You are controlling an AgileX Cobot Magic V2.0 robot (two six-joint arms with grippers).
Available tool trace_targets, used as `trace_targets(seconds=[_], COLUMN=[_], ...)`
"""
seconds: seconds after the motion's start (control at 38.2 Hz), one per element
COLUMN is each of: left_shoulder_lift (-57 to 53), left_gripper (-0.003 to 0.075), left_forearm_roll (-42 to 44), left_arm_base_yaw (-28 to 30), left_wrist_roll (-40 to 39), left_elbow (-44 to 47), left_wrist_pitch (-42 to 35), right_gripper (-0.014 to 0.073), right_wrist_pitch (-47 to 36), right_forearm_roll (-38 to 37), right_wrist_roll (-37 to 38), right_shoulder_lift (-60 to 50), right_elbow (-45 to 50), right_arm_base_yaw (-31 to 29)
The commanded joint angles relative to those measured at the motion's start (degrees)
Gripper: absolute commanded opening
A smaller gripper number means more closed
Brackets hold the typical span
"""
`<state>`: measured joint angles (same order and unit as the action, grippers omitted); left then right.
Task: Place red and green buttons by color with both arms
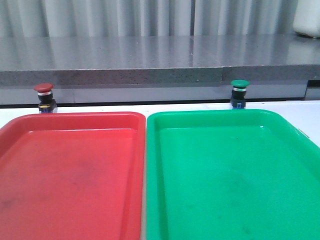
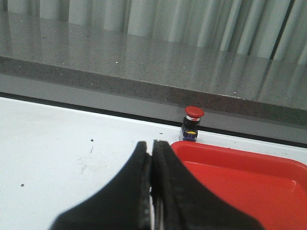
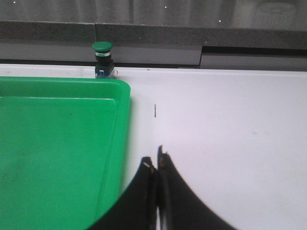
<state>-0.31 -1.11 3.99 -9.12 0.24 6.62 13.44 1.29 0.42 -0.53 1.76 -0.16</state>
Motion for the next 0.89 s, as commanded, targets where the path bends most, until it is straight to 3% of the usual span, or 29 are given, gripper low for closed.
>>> trace_targets(seconds=[0.0,0.55,0.86], left_shoulder_lift=[-0.91,-0.91,-0.83], left_gripper=[-0.0020,-0.0020,-0.0020], left_forearm_roll=[-0.52,-0.30,0.53], left_arm_base_yaw=[0.12,0.12,0.12], left_wrist_roll=[-0.30,-0.30,-0.30], left_elbow=[1.39,1.39,-1.83], left_wrist_pitch=[-4.93,-5.40,-17.57], right_gripper=[-0.0121,-0.0121,-0.0121], right_wrist_pitch=[-4.82,-5.10,-12.66], right_forearm_roll=[-0.32,-0.28,0.42], right_wrist_roll=[-0.42,-0.42,-0.42], right_shoulder_lift=[-0.99,-0.99,-0.99], right_elbow=[-0.53,-0.53,-3.06], right_arm_base_yaw=[-0.29,-0.29,-0.29])
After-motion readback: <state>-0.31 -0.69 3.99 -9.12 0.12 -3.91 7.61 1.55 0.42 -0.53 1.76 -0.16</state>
